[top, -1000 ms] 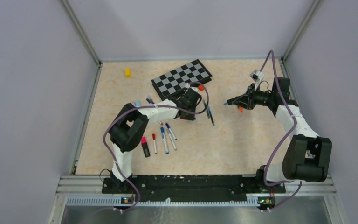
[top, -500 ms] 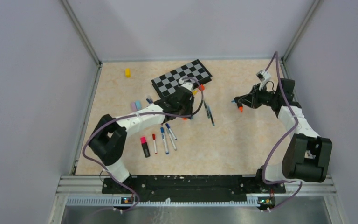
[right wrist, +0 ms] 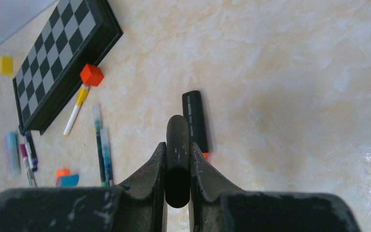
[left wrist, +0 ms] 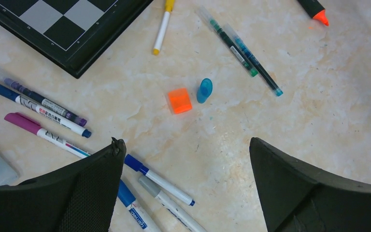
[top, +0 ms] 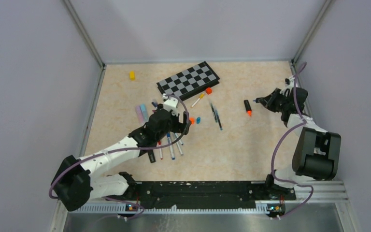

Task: Open the pen caps
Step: Place the pen at the center of the board, then pick up the pen from the center of the board, then open the pen cap from the pen.

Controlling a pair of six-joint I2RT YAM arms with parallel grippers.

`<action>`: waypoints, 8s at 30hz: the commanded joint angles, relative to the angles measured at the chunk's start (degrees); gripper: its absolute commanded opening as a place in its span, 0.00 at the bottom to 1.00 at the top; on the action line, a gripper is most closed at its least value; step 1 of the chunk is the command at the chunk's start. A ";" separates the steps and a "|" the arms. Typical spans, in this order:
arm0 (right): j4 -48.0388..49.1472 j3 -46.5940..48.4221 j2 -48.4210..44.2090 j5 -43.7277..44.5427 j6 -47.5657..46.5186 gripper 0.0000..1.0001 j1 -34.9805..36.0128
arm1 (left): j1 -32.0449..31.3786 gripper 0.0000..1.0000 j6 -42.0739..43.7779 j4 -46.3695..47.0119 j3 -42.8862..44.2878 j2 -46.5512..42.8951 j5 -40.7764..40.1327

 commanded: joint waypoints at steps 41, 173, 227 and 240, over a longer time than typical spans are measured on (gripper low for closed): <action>-5.51 -1.40 4.76 1.58 2.60 0.69 -1.16 | 0.59 0.99 3.99 6.44 -3.86 -6.99 4.46; -33.28 7.03 -8.36 -31.39 -51.21 0.69 17.95 | 13.14 0.17 -30.40 -29.33 -7.31 -14.44 -2.42; 4.51 -0.77 -3.97 -3.19 -5.83 0.50 40.23 | -6.77 0.00 -48.26 21.32 7.58 20.06 -2.16; 0.24 1.58 -4.13 -5.66 -11.85 0.00 40.50 | -6.71 0.44 -42.69 25.19 4.96 16.73 -2.85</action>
